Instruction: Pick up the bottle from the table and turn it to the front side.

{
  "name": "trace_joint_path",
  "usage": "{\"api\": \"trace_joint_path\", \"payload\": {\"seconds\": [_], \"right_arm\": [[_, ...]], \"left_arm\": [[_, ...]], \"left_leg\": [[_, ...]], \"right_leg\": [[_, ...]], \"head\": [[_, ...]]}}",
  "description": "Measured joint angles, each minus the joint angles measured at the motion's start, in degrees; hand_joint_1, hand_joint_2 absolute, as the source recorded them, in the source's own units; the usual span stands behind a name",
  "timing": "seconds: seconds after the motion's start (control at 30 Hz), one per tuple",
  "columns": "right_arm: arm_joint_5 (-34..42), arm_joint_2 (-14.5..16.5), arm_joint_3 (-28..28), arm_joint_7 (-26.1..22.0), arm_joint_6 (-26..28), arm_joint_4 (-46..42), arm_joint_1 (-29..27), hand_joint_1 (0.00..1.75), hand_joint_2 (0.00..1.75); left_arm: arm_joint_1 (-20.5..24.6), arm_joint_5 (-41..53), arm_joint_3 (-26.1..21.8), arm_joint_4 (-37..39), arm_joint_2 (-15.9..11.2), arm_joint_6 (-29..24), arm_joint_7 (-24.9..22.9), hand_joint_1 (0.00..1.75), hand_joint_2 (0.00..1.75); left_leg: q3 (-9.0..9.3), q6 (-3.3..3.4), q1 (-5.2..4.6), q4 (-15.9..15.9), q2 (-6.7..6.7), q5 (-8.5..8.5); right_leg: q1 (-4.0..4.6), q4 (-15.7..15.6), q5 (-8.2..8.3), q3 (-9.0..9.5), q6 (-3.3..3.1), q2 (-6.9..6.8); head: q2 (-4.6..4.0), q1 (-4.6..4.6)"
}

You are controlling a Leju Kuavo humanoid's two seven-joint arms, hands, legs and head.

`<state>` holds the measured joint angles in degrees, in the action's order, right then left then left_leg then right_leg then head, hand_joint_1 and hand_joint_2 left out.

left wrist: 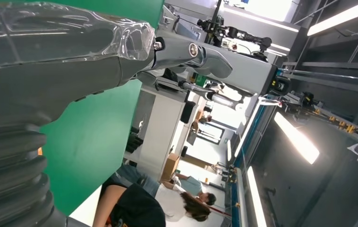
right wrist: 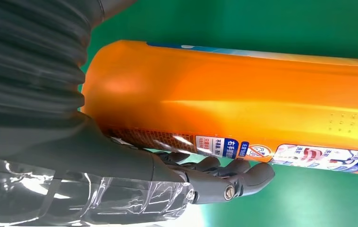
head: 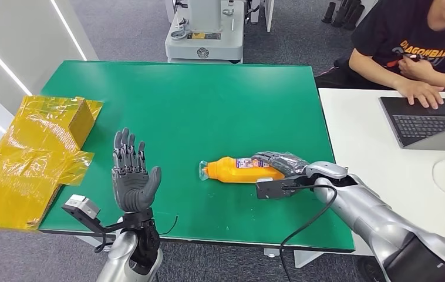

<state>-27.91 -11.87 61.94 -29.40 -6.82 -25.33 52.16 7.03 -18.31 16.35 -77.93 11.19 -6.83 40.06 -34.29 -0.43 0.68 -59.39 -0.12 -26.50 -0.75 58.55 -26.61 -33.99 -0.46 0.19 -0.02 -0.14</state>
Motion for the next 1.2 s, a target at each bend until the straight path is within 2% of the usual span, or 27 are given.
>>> {"api": "trace_joint_path", "payload": {"seconds": [0.3, 0.67, 0.87, 1.0, 1.2], "right_arm": [[-1.5, -0.3, -0.2, 1.4, 1.0, 0.0, -0.3, 0.00, 1.75], [-6.7, 0.0, 0.2, 6.8, 4.0, 0.4, -0.2, 0.00, 1.75], [-7.3, 0.7, 0.4, 7.1, 3.6, 1.1, 0.1, 0.03, 1.75], [-7.6, 1.3, 0.7, 7.1, 3.5, 1.7, 0.1, 1.75, 1.75], [-8.0, 2.2, 1.1, 6.8, 3.7, 2.3, 0.3, 1.75, 1.75]], "left_arm": [[0.0, -0.1, 0.0, 0.1, 0.0, -0.2, 0.0, 0.00, 1.75], [-0.6, 0.7, 0.0, 0.1, 0.0, -1.9, 0.0, 0.00, 1.75], [-0.9, 1.0, 0.0, 0.1, 0.0, -2.1, 0.0, 0.00, 1.75], [-1.0, 1.3, 0.0, 0.0, 0.0, -2.1, 0.0, 0.00, 1.75], [-1.1, 1.6, -0.1, -0.3, 0.0, -2.2, 0.0, 0.00, 1.75]], "left_leg": [[-0.01, 0.00, 0.00, 0.0, 0.00, 0.00], [-0.13, 0.00, 0.00, 0.0, -0.05, 0.00], [-0.19, 0.00, 0.00, 0.0, -0.06, 0.00], [-0.22, 0.00, 0.00, 0.0, -0.06, 0.00], [-0.23, 0.00, 0.00, 0.0, -0.07, 0.00]], "right_leg": [[0.00, 0.0, 0.00, 0.00, 0.00, 0.00], [0.00, 0.0, 0.00, -0.04, 0.00, -0.05], [0.00, 0.0, 0.00, -0.10, 0.00, -0.05], [0.00, 0.0, 0.00, -0.13, 0.00, -0.06], [0.00, 0.0, 0.00, -0.15, 0.00, -0.06]], "head": [[0.00, 0.01], [0.00, 0.00], [0.00, 0.00], [0.00, 0.00], [0.00, 0.00]]}}
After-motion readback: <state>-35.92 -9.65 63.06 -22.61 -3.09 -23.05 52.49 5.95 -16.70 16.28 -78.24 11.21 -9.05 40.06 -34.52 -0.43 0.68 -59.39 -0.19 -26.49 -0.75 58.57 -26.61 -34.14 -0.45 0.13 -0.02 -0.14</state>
